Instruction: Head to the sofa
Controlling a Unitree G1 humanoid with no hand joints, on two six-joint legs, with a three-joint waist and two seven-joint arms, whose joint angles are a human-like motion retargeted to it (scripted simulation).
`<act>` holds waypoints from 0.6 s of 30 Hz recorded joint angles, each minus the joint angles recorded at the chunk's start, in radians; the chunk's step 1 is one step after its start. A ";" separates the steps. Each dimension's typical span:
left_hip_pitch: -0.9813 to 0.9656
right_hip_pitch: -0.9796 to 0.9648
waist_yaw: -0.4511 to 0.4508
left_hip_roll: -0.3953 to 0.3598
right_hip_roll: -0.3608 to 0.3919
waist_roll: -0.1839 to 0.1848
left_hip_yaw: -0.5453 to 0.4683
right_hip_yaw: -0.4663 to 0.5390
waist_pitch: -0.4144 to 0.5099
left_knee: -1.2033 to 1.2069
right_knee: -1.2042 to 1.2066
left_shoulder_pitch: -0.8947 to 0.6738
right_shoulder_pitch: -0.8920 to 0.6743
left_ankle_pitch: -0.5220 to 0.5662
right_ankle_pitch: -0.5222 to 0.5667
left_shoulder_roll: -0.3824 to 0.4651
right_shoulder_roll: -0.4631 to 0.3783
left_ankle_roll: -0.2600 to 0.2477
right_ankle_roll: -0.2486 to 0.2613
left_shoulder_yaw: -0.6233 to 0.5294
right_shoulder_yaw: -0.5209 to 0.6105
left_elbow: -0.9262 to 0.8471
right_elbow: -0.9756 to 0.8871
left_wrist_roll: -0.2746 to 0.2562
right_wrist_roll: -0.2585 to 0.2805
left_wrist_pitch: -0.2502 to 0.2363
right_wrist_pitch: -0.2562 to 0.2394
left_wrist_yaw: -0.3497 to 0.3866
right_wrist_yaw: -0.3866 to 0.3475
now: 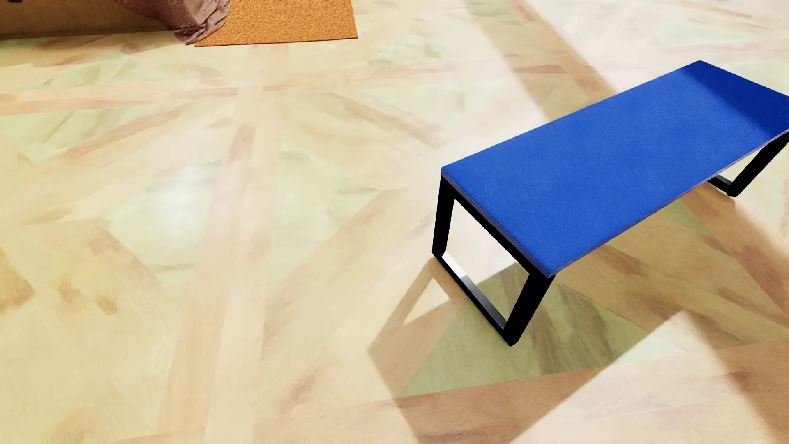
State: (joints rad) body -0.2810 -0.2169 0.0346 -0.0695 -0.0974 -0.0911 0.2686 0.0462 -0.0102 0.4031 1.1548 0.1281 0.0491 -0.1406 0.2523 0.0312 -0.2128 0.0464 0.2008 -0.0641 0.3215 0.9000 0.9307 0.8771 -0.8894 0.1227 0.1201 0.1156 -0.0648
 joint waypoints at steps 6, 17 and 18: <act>0.164 -0.296 -0.052 -0.030 -0.011 -0.005 0.015 -0.009 0.024 -0.001 -0.183 -0.115 0.056 -0.141 -0.369 0.028 0.022 -0.002 -0.143 -0.046 -0.151 -0.023 -0.087 0.002 0.132 -0.035 0.050 0.031 -0.117; 0.438 -0.208 -0.113 0.043 0.089 0.074 -0.088 -0.092 0.010 -0.024 -0.860 -0.099 0.095 -0.022 -0.116 0.064 0.179 -0.084 -0.239 -0.093 -0.155 -0.070 0.047 -0.097 0.036 0.013 0.102 0.052 -0.075; 0.426 -0.181 -0.112 0.067 0.103 0.087 -0.104 -0.106 0.007 0.039 -0.848 -0.077 0.087 0.060 -0.149 0.063 0.182 -0.098 -0.249 -0.095 -0.158 -0.057 0.060 -0.095 0.029 0.021 0.094 0.027 -0.059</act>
State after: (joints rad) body 0.1448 -0.3977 -0.0777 -0.0029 0.0055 -0.0043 0.1648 -0.0594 -0.0030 0.4424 0.3072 0.0506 0.1359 -0.0805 0.1033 0.0945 -0.0311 -0.0517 -0.0485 -0.1588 0.1631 0.8433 0.9905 0.7824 -0.8608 0.1435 0.2138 0.1422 -0.1237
